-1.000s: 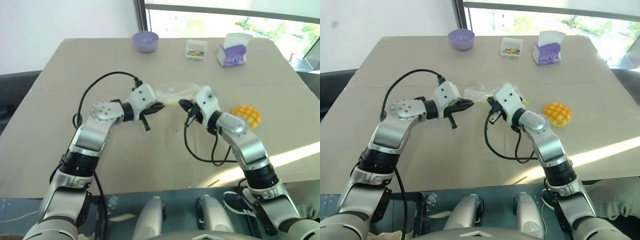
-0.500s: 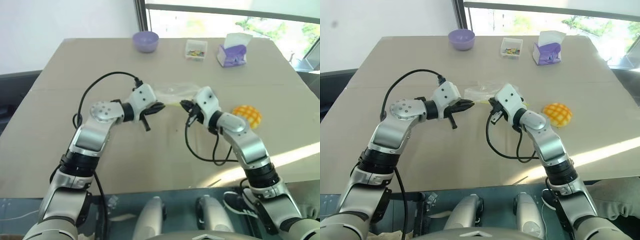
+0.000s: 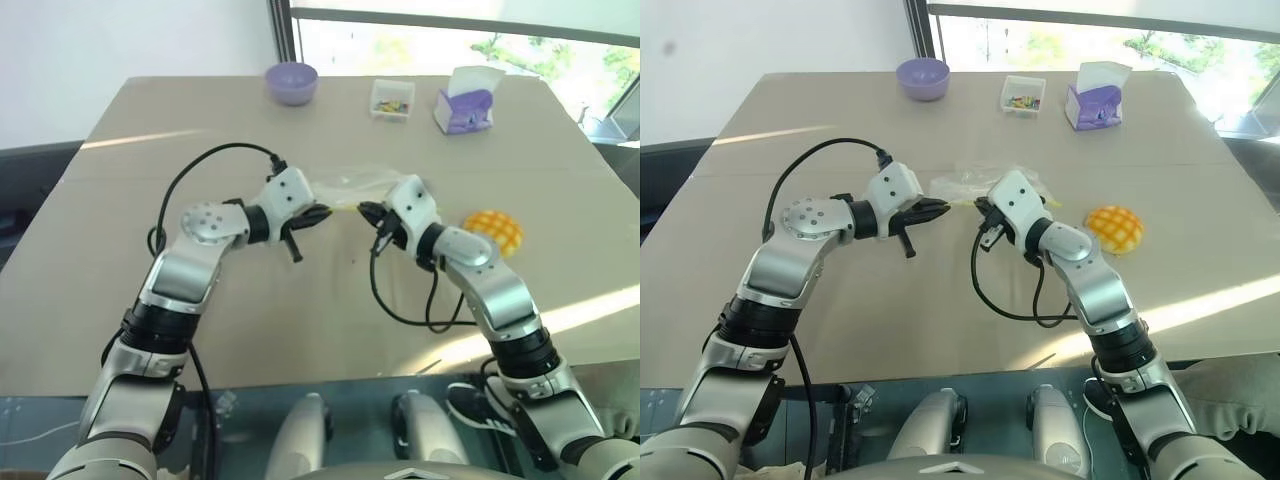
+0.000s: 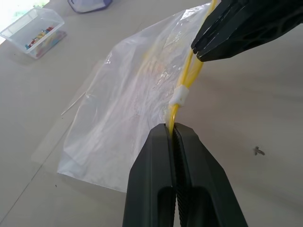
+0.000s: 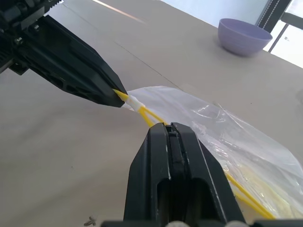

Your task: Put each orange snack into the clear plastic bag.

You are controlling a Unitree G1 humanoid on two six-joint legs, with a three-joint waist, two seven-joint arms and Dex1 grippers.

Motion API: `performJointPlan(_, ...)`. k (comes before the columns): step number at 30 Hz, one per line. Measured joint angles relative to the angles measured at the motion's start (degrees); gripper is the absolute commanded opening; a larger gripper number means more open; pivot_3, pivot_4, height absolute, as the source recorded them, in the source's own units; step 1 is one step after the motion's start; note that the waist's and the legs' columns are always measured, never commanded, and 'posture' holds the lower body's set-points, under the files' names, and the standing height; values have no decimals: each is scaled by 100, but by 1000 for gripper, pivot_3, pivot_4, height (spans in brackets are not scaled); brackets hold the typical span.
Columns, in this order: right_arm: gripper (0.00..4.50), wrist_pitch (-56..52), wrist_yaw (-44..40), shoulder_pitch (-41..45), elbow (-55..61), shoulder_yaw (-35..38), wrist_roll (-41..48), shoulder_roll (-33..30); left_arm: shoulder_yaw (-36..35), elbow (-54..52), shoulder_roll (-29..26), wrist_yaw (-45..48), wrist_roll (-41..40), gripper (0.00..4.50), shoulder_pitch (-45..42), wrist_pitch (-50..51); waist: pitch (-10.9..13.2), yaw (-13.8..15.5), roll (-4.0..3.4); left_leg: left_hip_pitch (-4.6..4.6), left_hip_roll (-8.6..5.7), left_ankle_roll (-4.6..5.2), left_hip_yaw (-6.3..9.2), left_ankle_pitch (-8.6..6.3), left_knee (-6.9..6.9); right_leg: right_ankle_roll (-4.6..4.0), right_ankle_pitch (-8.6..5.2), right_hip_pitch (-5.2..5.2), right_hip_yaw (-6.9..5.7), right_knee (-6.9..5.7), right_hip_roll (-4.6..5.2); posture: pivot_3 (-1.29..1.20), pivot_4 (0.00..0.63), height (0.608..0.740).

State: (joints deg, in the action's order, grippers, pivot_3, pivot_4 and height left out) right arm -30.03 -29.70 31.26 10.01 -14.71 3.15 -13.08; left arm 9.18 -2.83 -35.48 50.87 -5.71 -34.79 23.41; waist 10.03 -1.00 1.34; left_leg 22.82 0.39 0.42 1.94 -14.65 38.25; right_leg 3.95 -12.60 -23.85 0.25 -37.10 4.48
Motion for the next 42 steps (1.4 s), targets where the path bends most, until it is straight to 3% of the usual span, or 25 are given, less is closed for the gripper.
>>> performJointPlan(42, 52, -570, 168, -98, 129, 239, 415, 72, 4, -103, 79, -79, -113, 0, -30, 59, 0, 1, 0, 0, 0, 0, 0, 0, 0, 0, 0, 0, 0, 1, 0, 0, 150, 740)
